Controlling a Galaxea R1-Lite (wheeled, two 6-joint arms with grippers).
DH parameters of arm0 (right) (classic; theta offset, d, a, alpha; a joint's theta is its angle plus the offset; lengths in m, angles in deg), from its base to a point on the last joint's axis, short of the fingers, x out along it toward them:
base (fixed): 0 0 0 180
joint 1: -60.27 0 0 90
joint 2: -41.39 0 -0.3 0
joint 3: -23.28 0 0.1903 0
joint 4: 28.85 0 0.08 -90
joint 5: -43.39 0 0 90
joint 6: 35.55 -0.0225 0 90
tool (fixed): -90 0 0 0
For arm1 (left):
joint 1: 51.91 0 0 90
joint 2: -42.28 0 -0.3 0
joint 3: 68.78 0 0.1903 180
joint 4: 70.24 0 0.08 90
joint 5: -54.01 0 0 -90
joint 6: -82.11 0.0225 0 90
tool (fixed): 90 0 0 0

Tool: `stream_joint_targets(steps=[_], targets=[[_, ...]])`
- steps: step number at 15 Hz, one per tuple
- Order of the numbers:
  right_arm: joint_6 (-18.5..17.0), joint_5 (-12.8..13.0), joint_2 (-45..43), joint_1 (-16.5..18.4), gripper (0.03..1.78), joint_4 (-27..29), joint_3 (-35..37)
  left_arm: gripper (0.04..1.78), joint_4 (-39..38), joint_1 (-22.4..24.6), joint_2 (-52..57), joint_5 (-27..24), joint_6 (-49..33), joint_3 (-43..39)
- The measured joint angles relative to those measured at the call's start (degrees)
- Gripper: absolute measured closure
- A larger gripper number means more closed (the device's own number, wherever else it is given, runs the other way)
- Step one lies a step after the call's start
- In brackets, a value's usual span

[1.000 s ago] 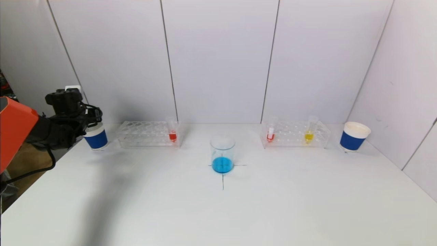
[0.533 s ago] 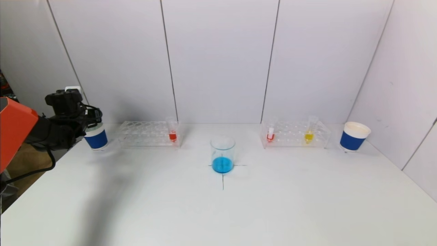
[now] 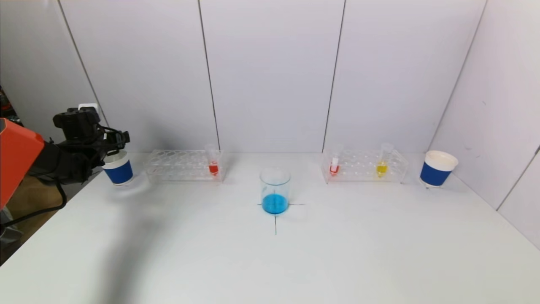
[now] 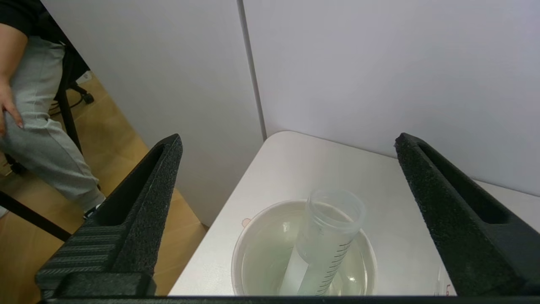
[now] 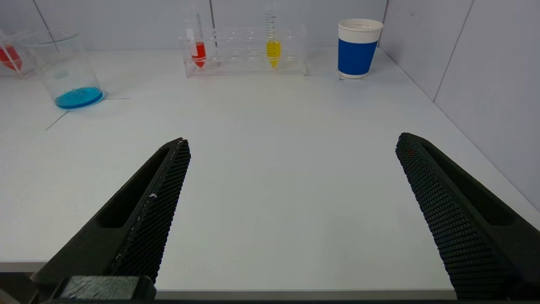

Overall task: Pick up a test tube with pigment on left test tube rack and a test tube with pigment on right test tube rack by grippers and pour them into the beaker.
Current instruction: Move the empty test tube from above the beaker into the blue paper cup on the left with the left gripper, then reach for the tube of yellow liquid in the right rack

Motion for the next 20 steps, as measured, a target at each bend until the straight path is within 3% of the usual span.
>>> stream_joint_targets(steps=[6,12,15,20], targets=[[-0.02,-0.02,0.00,-0.02,0.04,0.00,0.00,0.06,0.68,-0.11,7.68,-5.81,-0.32,-3.80],[0.00,0.00,0.00,0.00,0.04,0.00,0.00,0.06,7.05,-2.12,28.53,-13.04,-0.41,-15.74],[0.00,-0.02,0.00,0.00,0.04,0.00,0.00,0.06,14.36,-4.66,41.79,-16.41,-0.51,-21.59],[0.00,0.00,0.00,0.00,0.04,0.00,0.00,0.06,33.60,-12.24,65.16,-17.85,-0.71,-28.78]])
